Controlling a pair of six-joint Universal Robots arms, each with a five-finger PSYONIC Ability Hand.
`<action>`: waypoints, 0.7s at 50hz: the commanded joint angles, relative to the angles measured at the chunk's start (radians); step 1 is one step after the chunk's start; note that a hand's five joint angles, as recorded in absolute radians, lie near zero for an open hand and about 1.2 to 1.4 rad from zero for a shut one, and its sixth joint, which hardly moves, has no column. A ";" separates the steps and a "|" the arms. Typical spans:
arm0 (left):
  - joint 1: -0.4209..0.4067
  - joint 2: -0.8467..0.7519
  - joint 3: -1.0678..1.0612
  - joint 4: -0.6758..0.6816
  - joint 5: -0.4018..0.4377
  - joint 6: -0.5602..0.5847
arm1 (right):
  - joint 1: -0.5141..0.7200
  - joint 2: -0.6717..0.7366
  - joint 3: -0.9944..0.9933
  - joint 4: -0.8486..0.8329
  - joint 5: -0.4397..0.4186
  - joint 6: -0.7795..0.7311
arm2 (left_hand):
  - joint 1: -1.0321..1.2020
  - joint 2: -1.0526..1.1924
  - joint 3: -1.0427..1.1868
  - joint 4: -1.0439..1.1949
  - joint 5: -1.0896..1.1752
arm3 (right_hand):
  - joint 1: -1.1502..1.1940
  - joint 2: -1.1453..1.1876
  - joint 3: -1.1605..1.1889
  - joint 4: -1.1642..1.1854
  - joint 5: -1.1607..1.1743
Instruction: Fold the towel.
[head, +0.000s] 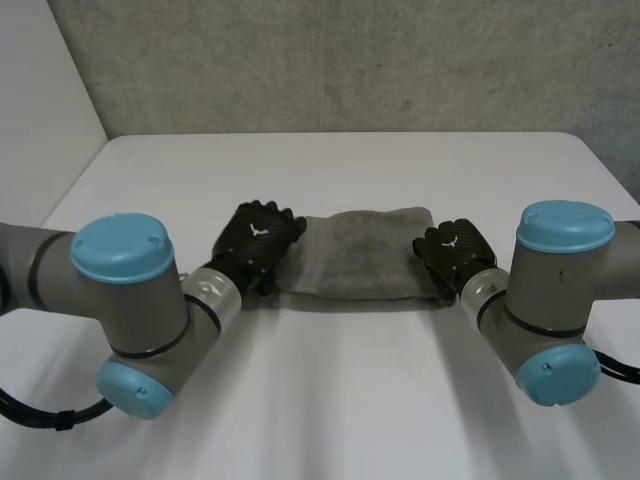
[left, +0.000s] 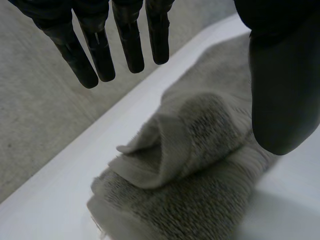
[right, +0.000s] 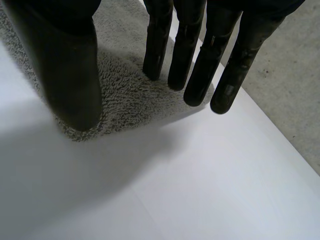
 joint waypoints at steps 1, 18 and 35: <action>-0.005 -0.022 0.005 0.002 -0.012 0.091 | 0.002 0.009 0.007 -0.045 -0.001 0.002 | -0.036 -0.039 -0.035 -0.037 -0.219 | 0.189 0.188 0.190 0.191 0.187; 0.006 0.093 -0.033 0.001 -0.015 0.075 | -0.056 -0.020 0.057 -0.036 -0.021 0.102 | -0.054 -0.056 -0.053 -0.054 -0.236 | 0.681 0.680 0.682 0.684 0.679; 0.049 0.209 -0.114 0.002 -0.012 0.052 | -0.193 -0.137 -0.037 0.093 -0.120 0.047 | -0.086 -0.089 -0.085 -0.087 -0.269 | 0.681 0.680 0.682 0.684 0.679</action>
